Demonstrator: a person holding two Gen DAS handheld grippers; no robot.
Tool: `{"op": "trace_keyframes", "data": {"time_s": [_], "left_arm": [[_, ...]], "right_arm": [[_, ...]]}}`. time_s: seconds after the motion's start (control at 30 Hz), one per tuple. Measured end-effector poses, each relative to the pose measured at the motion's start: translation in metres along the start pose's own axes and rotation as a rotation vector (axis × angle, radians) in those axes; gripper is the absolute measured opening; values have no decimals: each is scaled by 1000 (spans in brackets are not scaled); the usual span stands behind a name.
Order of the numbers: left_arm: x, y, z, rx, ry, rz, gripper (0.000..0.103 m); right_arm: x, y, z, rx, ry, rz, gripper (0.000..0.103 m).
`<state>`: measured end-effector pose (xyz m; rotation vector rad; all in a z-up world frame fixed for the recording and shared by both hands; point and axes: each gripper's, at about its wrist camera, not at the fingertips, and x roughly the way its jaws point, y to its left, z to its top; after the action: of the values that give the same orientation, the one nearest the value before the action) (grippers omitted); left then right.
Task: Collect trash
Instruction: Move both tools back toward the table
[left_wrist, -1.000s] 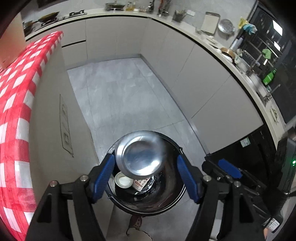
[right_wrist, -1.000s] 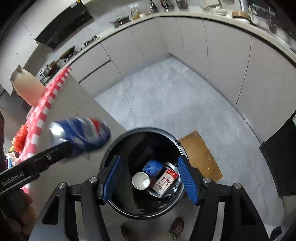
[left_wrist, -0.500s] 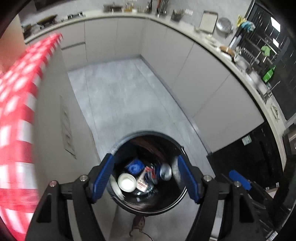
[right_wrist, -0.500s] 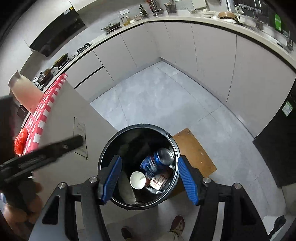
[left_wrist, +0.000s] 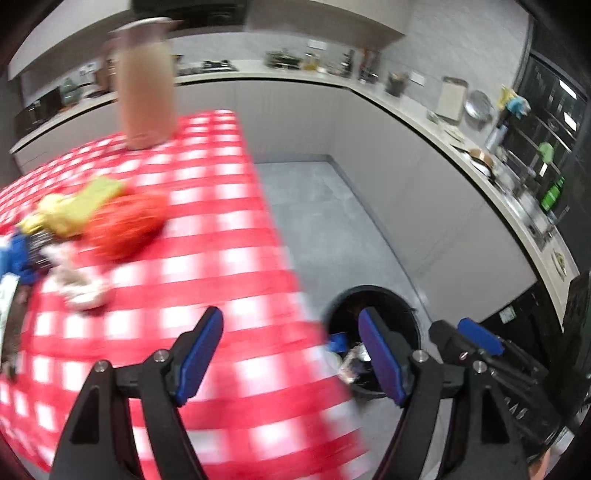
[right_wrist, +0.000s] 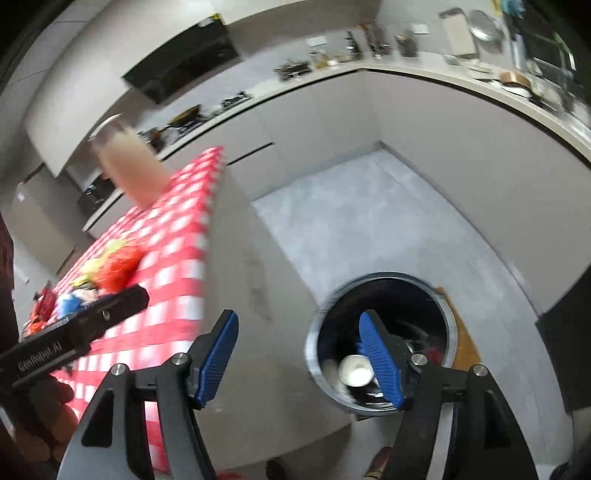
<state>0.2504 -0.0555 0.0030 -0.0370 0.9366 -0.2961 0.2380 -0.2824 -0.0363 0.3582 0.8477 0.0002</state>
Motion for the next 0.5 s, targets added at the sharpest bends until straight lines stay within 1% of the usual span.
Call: {"op": "trace_keyframes", "data": {"time_s": [0.17, 0.3, 0.5], "left_arm": [[-24, 72, -17, -86, -19, 75, 78], [-37, 122, -30, -141, -32, 124, 78], [-50, 191, -41, -177, -55, 160, 78]], "right_arm": [[11, 72, -13, -66, 22, 45, 72], [23, 132, -25, -116, 40, 73, 72], [41, 207, -46, -170, 43, 90, 73]]}}
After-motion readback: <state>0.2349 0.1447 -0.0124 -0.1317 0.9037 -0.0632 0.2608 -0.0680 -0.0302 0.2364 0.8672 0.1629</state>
